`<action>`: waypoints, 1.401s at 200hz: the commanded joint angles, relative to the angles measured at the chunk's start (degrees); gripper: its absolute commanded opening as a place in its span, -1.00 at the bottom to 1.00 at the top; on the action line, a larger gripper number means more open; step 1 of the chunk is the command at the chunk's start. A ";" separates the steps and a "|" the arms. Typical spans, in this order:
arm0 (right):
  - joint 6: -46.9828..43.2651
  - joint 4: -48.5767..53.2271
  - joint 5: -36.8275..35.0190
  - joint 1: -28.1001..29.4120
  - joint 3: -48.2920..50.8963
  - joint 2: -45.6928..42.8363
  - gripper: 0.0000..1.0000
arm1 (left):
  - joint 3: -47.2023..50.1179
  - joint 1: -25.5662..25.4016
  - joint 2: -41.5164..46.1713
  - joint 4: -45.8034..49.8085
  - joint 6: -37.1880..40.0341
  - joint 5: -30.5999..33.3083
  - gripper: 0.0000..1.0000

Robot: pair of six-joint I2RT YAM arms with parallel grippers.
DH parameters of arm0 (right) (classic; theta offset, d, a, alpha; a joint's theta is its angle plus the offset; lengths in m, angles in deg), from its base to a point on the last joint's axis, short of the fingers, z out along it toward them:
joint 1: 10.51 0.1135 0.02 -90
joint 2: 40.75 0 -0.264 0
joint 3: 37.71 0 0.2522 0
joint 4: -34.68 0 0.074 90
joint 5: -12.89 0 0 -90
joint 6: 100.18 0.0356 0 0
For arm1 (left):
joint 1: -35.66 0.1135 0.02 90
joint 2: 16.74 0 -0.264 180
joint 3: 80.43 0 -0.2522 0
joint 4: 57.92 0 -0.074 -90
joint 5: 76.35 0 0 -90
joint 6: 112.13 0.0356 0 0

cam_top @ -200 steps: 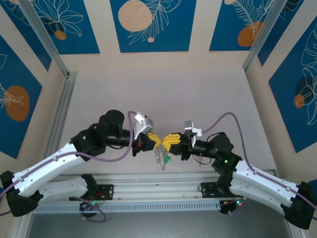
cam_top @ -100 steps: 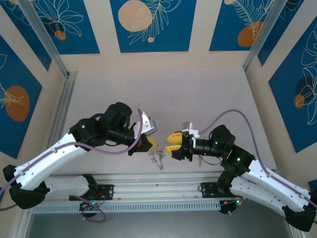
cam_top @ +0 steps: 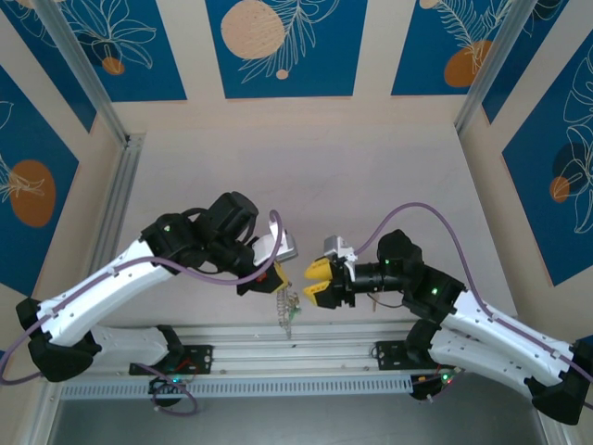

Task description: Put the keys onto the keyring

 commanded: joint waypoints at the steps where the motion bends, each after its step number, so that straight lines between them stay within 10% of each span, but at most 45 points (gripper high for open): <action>1: 0.45 -2.80 3.57 0.60 -1.51 1.22 -0.09 | -2.69 -0.83 -0.37 0.97 1.72 -2.63 -1.00; 95: 1.13 -9.32 4.22 3.37 -2.61 7.48 -0.20 | -3.53 -2.59 -1.64 1.04 2.16 -2.89 -1.00; 163: 0.28 -8.32 3.40 3.60 -2.62 7.70 -0.78 | -2.66 -2.76 -1.47 0.93 2.38 -2.46 -1.00; 280: -1.25 -4.83 0.66 3.54 -2.61 5.38 -0.46 | -2.83 -2.76 -1.08 2.03 2.51 -2.32 -1.00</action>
